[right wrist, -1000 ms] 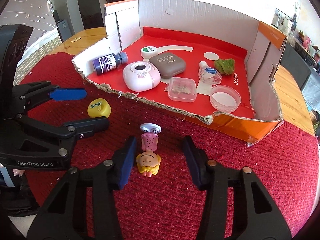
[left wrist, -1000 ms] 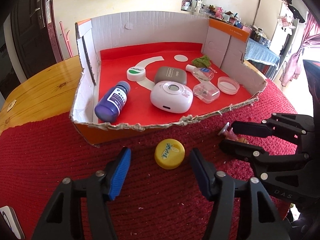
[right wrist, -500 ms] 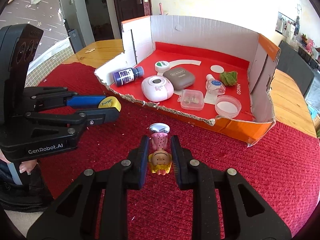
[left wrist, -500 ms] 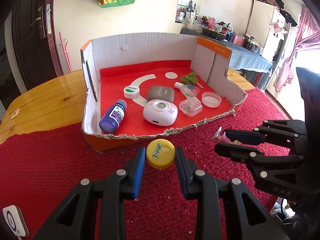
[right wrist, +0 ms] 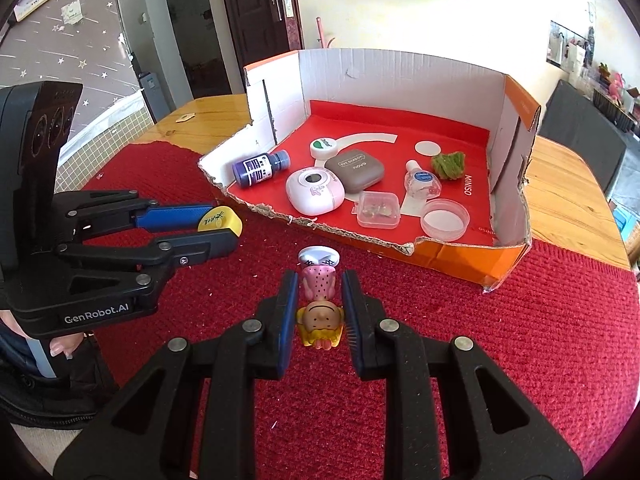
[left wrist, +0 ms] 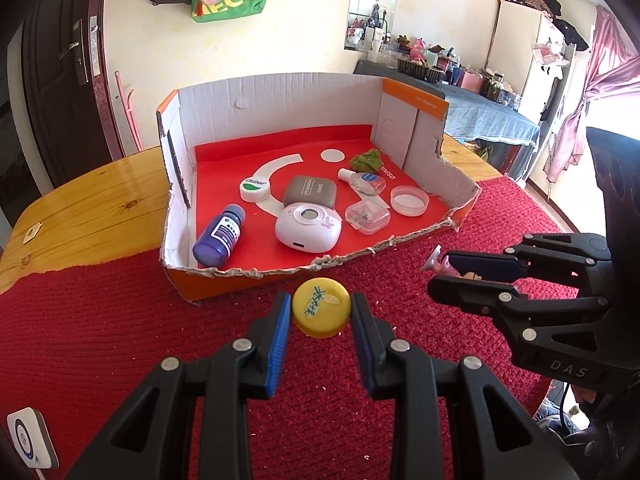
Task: Organize objects
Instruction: 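Carry the yellow cap and pink doll over the box and lower them inside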
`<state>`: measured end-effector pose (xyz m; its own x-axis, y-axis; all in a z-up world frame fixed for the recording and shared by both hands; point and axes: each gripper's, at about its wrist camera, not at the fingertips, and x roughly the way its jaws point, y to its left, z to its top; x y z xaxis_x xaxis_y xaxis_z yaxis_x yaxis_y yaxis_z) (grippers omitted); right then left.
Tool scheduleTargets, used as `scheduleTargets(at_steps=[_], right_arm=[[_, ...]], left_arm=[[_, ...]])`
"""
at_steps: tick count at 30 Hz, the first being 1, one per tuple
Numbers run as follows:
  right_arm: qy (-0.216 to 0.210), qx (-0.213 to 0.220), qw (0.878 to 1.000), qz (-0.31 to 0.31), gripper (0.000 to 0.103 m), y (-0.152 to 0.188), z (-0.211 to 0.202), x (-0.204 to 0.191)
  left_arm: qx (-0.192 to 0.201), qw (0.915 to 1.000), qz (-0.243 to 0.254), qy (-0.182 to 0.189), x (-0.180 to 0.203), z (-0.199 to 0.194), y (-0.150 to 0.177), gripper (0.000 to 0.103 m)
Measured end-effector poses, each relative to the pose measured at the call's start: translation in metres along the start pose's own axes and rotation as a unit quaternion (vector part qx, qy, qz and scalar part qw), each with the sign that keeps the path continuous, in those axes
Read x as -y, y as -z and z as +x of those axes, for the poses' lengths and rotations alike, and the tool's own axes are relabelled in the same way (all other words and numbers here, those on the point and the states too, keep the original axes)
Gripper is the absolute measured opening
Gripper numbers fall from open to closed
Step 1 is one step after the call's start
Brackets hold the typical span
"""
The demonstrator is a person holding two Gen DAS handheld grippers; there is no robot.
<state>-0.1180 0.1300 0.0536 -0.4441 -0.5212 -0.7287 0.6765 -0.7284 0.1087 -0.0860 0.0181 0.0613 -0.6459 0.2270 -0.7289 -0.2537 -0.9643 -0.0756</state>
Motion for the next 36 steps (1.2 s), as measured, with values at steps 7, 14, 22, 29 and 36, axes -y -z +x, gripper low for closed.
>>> scheduleTargets(at_steps=[7, 14, 22, 29, 36], right_arm=[[-0.001, -0.002, 1.0, 0.002, 0.021, 0.002, 0.0, 0.001], [-0.024, 0.007, 1.0, 0.006, 0.021, -0.005, -0.009, 0.001], [-0.053, 0.013, 0.997, 0.054, 0.021, -0.074, -0.006, 0.036], [-0.018, -0.032, 0.996, 0.085, 0.021, -0.142, 0.045, 0.066], [0.012, -0.095, 0.99, 0.101, 0.021, -0.163, 0.103, 0.087]], left_arm=[[0.0, 1.0, 0.0, 0.001, 0.002, -0.001, 0.001, 0.031], [0.003, 0.9998, -0.005, 0.02, 0.001, -0.005, -0.012, 0.031], [-0.005, 0.9992, 0.005, 0.038, -0.008, 0.015, -0.079, 0.031], [-0.061, 0.9976, -0.005, 0.034, -0.024, 0.075, -0.126, 0.031], [-0.088, 0.9956, -0.021, 0.025, -0.04, 0.115, -0.147, 0.031]])
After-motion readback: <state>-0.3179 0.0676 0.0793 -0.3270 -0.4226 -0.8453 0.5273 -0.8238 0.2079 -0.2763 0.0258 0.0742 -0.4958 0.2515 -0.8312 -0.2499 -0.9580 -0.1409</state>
